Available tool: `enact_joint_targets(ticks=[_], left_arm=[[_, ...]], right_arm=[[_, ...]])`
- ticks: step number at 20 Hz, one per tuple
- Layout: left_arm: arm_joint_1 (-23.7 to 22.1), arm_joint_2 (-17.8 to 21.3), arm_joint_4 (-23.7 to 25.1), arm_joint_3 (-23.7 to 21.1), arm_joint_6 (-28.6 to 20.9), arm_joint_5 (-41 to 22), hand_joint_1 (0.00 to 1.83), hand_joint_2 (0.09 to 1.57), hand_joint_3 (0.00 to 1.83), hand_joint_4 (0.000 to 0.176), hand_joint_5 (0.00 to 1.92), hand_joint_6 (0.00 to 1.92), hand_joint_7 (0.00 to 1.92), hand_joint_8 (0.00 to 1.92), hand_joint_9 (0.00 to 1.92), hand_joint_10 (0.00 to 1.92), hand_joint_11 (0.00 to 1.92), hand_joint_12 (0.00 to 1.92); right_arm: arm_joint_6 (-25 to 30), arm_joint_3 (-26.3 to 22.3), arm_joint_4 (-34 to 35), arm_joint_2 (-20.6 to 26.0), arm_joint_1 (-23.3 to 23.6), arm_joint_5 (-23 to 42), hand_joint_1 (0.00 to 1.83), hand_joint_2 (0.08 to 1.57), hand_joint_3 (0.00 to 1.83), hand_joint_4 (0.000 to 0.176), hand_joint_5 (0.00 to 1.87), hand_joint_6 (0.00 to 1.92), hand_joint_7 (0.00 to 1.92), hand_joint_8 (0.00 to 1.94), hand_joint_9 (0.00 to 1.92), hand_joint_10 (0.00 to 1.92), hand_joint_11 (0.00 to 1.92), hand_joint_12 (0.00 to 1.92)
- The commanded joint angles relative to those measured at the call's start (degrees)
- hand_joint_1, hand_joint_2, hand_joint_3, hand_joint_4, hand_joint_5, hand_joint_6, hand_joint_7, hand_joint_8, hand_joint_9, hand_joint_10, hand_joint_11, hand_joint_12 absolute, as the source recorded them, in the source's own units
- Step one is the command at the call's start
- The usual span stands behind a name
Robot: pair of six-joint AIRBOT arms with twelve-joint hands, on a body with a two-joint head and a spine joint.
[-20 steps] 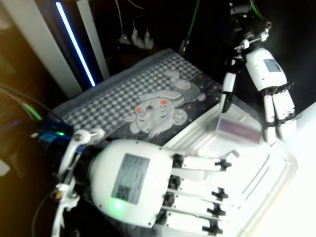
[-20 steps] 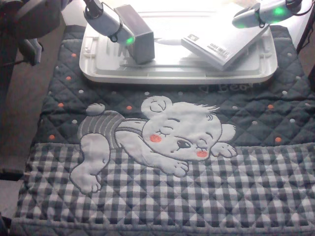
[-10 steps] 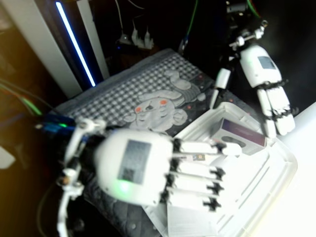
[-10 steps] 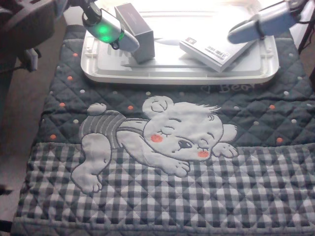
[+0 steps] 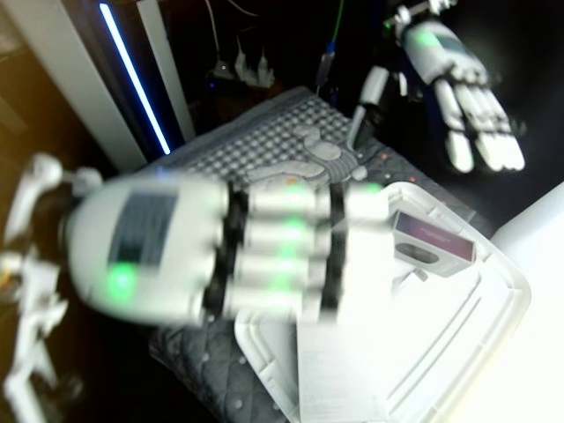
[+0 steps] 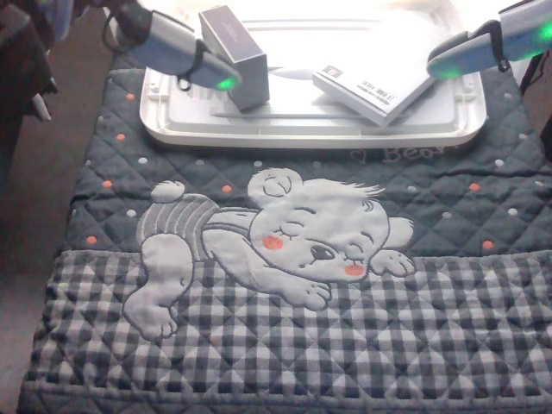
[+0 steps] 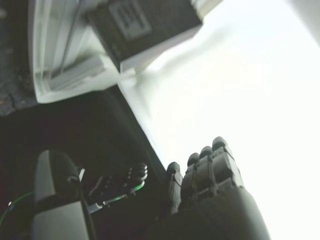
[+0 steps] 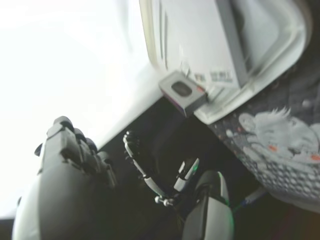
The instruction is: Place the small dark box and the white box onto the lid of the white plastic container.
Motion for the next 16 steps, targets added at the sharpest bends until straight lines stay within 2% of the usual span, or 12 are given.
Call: enact_joint_targets(ticks=[1, 2, 3, 5, 6, 7, 8, 11, 12, 14, 15, 16], left_arm=[[0.15, 0.83, -0.45, -0.31, 0.02, -9.49, 1.09, 0.74, 0.01, 0.117, 0.01, 0.0, 0.0, 0.0, 0.0, 0.0, 0.03, 0.01], [0.92, 1.24, -0.42, -1.11, 0.02, -11.03, 1.09, 0.74, 0.01, 0.117, 0.01, 0.0, 0.0, 0.0, 0.0, 0.0, 0.03, 0.01], [1.69, 2.05, -0.42, -2.14, -0.03, -13.25, 0.94, 0.72, 0.0, 0.136, 0.0, 0.0, 0.0, 0.0, 0.0, 0.0, 0.1, 0.05], [3.26, 3.76, -0.51, -4.03, -0.75, -17.18, 0.99, 0.71, 0.0, 0.121, 0.0, 0.0, 0.0, 0.0, 0.0, 0.0, 0.03, 0.02], [4.07, 4.51, -0.69, -4.79, -0.93, -18.8, 0.99, 0.71, 0.0, 0.121, 0.0, 0.0, 0.0, 0.0, 0.0, 0.0, 0.03, 0.02], [4.9, 5.21, -0.98, -5.72, -1.05, -20.87, 0.98, 0.7, 0.0, 0.165, 0.02, 0.01, 0.0, 0.0, 0.0, 0.0, 0.0, 0.01], [5.62, 5.68, -1.26, -6.38, -1.08, -22.8, 0.94, 0.72, 0.0, 0.175, 0.03, 0.01, 0.0, 0.0, 0.0, 0.0, 0.0, 0.0], [8.16, 6.43, -2.71, -7.38, -1.09, -26.93, 0.98, 0.72, 0.0, 0.176, 0.1, 0.03, 0.0, 0.0, 0.0, 0.0, 0.0, 0.0], [9.31, 6.83, -3.63, -7.83, -1.09, -28.73, 0.99, 0.73, 0.0, 0.176, 0.1, 0.02, 0.0, 0.0, 0.0, 0.0, 0.0, 0.0], [11.07, 7.95, -4.75, -8.9, -1.38, -31.55, 0.97, 0.75, 0.01, 0.176, 0.07, 0.01, 0.0, 0.0, 0.0, 0.0, 0.0, 0.0], [11.89, 9.19, -4.96, -9.91, -1.57, -33.07, 0.96, 0.76, 0.01, 0.176, 0.08, 0.01, 0.0, 0.0, 0.0, 0.0, 0.0, 0.0], [12.71, 10.51, -5.04, -10.93, -1.57, -34.18, 0.88, 0.77, 0.02, 0.176, 0.02, 0.0, 0.0, 0.0, 0.0, 0.0, 0.0, 0.0]], right_arm=[[-0.03, 0.08, 3.01, 1.16, -0.81, 8.0, 0.77, 0.69, 0.0, 0.118, 0.0, 0.0, 0.0, 0.0, 0.0, 0.0, 0.01, 0.01], [-0.03, -0.09, 4.11, 1.26, -2.5, 10.06, 0.77, 0.69, 0.0, 0.118, 0.0, 0.0, 0.0, 0.0, 0.0, 0.0, 0.01, 0.01], [-0.03, -0.36, 4.91, 1.26, -3.78, 11.73, 0.72, 0.69, 0.0, 0.116, 0.0, 0.0, 0.0, 0.0, 0.0, 0.0, 0.01, 0.0], [-0.03, -1.12, 5.59, 1.27, -5.05, 13.93, 0.71, 0.69, 0.0, 0.125, 0.0, 0.0, 0.0, 0.0, 0.0, 0.0, 0.0, 0.0], [-0.03, -1.48, 6.23, 1.33, -5.97, 15.32, 0.71, 0.69, 0.0, 0.125, 0.0, 0.0, 0.0, 0.0, 0.0, 0.0, 0.0, 0.0], [-0.03, -1.8, 6.93, 1.35, -6.83, 17.04, 0.7, 0.68, 0.0, 0.115, 0.0, 0.0, 0.0, 0.0, 0.0, 0.0, 0.0, 0.0], [-0.03, -2.03, 7.47, 1.4, -7.5, 18.37, 0.76, 0.68, 0.0, 0.113, 0.0, 0.0, 0.0, 0.0, 0.0, 0.0, 0.02, 0.01], [-0.03, -2.94, 7.98, 1.95, -10.23, 21.45, 0.73, 0.68, 0.0, 0.101, 0.0, 0.0, 0.0, 0.0, 0.0, 0.0, 0.02, 0.01], [-0.03, -3.17, 8.82, 2.11, -11.34, 22.6, 0.73, 0.7, 0.0, 0.133, 0.0, 0.0, 0.0, 0.0, 0.0, 0.0, 0.0, 0.0], [-0.03, -3.66, 9.41, 2.5, -12.05, 23.51, 0.73, 0.69, 0.0, 0.141, 0.0, 0.0, 0.0, 0.0, 0.0, 0.0, 0.0, 0.0], [-0.03, -4.23, 9.4, 2.88, -12.14, 24.04, 0.71, 0.69, 0.0, 0.165, 0.0, 0.0, 0.0, 0.0, 0.0, 0.0, 0.0, 0.0], [-0.03, -4.97, 9.29, 3.51, -12.39, 24.97, 0.65, 0.68, 0.0, 0.176, 0.0, 0.0, 0.0, 0.0, 0.0, 0.0, 0.03, 0.01]])
